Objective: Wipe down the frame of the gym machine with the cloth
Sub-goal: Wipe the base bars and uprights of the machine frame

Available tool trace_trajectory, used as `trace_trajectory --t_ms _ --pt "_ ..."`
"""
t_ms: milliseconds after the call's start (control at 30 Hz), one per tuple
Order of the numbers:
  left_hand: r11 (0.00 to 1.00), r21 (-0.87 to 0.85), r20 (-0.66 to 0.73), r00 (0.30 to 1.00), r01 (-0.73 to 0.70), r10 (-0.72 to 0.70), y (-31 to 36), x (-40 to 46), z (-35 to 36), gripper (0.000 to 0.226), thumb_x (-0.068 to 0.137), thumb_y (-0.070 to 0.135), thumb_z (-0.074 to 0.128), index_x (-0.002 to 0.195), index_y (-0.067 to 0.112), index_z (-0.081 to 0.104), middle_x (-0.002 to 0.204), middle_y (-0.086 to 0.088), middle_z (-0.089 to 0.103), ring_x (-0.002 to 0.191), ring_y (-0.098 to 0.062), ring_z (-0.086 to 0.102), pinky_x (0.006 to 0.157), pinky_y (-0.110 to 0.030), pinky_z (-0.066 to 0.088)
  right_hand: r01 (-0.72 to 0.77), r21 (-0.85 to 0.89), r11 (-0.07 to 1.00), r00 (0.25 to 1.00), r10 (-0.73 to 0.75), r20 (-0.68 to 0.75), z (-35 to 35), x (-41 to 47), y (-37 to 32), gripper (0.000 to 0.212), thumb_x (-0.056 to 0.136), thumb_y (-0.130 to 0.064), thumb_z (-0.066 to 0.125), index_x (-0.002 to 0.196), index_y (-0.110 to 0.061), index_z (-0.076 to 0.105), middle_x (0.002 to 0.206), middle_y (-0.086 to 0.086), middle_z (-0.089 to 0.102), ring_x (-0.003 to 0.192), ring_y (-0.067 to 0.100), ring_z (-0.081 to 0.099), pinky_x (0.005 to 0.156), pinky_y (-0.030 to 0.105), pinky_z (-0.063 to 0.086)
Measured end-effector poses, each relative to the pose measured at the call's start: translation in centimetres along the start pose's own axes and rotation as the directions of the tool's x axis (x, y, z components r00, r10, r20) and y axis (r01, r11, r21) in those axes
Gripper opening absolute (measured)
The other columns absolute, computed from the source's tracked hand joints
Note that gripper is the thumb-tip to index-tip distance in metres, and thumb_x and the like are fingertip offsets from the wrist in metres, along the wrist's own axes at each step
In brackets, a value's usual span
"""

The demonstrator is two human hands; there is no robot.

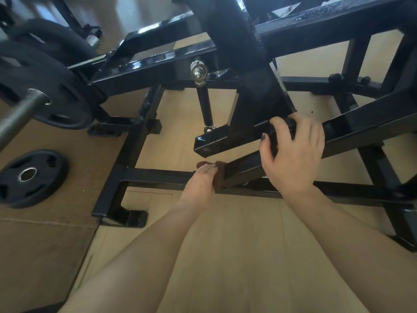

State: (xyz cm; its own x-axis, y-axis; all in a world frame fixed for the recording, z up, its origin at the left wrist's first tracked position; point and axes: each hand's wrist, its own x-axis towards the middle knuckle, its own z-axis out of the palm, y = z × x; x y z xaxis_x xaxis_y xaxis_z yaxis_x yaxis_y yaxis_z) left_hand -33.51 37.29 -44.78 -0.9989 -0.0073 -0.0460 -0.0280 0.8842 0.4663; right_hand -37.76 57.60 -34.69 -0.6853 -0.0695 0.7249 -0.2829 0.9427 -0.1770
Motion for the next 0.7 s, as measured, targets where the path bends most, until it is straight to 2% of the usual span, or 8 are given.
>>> trace_trajectory --t_ms 67,200,333,367,433,533,600,700 --pt "0.992 -0.120 -0.074 0.997 -0.043 0.034 1.3 -0.1 -0.1 0.063 0.097 -0.002 0.054 0.155 0.020 0.042 0.160 0.000 0.040 0.150 -0.016 0.032 0.126 -0.031 0.022 -0.013 -0.011 1.000 1.000 0.013 0.002 -0.2 0.0 -0.6 0.033 0.101 -0.035 0.053 0.125 -0.015 0.063 0.126 0.018 0.058 0.121 0.034 0.053 0.112 0.048 0.040" --pt "0.979 -0.100 -0.065 0.983 -0.180 0.174 1.6 -0.4 0.1 0.068 0.095 -0.007 0.055 0.156 0.018 0.039 0.162 0.003 0.036 0.154 -0.014 0.023 0.127 -0.029 0.013 -0.054 -0.007 0.999 0.998 0.054 0.032 -0.9 0.1 -1.4 0.034 0.098 -0.026 0.057 0.128 -0.010 0.061 0.129 0.019 0.057 0.127 0.035 0.050 0.120 0.052 0.031" --pt "0.984 0.065 0.029 0.986 -0.167 0.165 -2.7 -0.2 0.4 0.070 0.094 -0.004 0.056 0.158 0.015 0.032 0.165 0.001 0.028 0.156 -0.015 0.014 0.127 -0.026 0.007 0.235 0.235 0.943 0.965 -0.255 0.059 -2.2 0.0 -6.4 0.035 0.091 -0.010 0.050 0.120 0.000 0.066 0.122 0.019 0.065 0.122 0.034 0.058 0.121 0.048 0.032" --pt "0.980 0.066 0.031 0.982 -0.190 0.188 -3.4 -0.1 0.6 0.068 0.093 -0.004 0.056 0.156 0.013 0.036 0.164 -0.001 0.032 0.155 -0.017 0.016 0.127 -0.026 0.010 0.257 0.262 0.930 0.931 -0.311 0.191 -1.8 -0.4 -8.0 0.034 0.092 -0.013 0.049 0.120 -0.003 0.066 0.120 0.015 0.066 0.119 0.031 0.060 0.119 0.045 0.032" --pt "0.978 0.059 0.022 0.980 -0.200 0.199 -3.5 0.0 0.7 0.065 0.092 -0.004 0.058 0.153 0.013 0.042 0.161 -0.003 0.038 0.154 -0.018 0.021 0.126 -0.027 0.014 0.264 0.139 0.955 0.750 -0.294 0.593 0.5 -1.9 -9.2 0.034 0.101 -0.024 0.044 0.128 -0.013 0.063 0.126 0.008 0.065 0.122 0.025 0.057 0.120 0.040 0.030" --pt "0.974 0.069 0.013 0.977 -0.215 0.214 -3.5 -0.4 0.5 0.070 0.091 -0.001 0.063 0.154 0.018 0.040 0.163 0.003 0.033 0.155 -0.016 0.019 0.123 -0.024 0.012 0.435 -0.080 0.897 0.527 -0.182 0.830 3.7 -4.2 -7.2 0.050 0.109 -0.039 0.028 0.146 -0.014 0.050 0.147 0.012 0.051 0.140 0.031 0.042 0.126 0.047 0.017" --pt "0.967 0.079 0.025 0.970 -0.244 0.243 -4.0 -0.6 -0.1 0.072 0.090 -0.001 0.064 0.155 0.019 0.038 0.164 0.005 0.030 0.155 -0.015 0.018 0.124 -0.027 0.019 0.527 -0.119 0.841 0.484 -0.182 0.856 4.4 -5.0 -5.8 0.060 0.109 -0.045 0.022 0.156 -0.011 0.035 0.155 0.016 0.042 0.147 0.035 0.033 0.127 0.049 0.010" --pt "0.962 0.096 0.012 0.967 -0.256 0.256 -4.9 -1.2 -0.9 0.070 0.090 0.000 0.065 0.152 0.019 0.042 0.163 0.006 0.032 0.152 -0.017 0.024 0.121 -0.034 0.033 0.509 -0.134 0.850 0.530 -0.187 0.827 4.5 -5.4 -5.9 0.061 0.108 -0.046 0.021 0.155 -0.010 0.038 0.154 0.015 0.044 0.146 0.034 0.034 0.126 0.048 0.009"
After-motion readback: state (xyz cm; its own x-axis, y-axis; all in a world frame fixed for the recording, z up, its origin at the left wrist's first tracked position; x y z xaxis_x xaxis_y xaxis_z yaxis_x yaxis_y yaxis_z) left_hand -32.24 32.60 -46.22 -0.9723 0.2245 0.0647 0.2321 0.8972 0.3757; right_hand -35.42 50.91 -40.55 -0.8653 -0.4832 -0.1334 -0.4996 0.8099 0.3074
